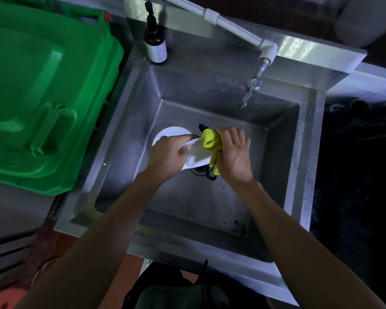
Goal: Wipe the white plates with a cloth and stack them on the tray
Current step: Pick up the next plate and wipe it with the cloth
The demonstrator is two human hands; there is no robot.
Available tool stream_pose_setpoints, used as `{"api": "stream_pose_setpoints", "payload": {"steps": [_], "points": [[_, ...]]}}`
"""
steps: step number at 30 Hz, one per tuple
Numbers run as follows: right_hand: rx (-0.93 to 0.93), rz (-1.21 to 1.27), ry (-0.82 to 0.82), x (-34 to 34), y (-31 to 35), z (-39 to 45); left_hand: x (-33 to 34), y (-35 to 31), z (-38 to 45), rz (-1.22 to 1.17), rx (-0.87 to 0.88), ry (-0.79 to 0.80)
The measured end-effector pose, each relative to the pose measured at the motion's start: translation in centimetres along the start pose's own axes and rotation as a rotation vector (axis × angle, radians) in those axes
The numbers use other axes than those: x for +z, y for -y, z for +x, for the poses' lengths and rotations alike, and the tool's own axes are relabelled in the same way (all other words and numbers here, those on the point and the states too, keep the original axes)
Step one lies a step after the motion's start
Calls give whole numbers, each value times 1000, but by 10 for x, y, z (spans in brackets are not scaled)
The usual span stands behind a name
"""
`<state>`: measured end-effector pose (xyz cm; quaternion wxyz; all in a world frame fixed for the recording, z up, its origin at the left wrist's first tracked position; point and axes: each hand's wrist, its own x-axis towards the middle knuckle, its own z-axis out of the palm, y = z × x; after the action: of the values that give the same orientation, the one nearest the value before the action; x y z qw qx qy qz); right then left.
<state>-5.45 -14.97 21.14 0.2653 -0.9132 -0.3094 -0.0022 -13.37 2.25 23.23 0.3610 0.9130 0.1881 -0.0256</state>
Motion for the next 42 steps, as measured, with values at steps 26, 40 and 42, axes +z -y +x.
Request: {"api": "stream_pose_setpoints", "payload": {"steps": [26, 40, 42], "points": [[0, 11, -208, 3, -14, -25, 24, -19, 17, -1533, -998, 3], [78, 188, 115, -3, -10, -43, 24, -12, 13, -1525, -864, -232], [147, 282, 134, -5, -5, -37, 24, -12, 10, -1527, -833, -236]]}}
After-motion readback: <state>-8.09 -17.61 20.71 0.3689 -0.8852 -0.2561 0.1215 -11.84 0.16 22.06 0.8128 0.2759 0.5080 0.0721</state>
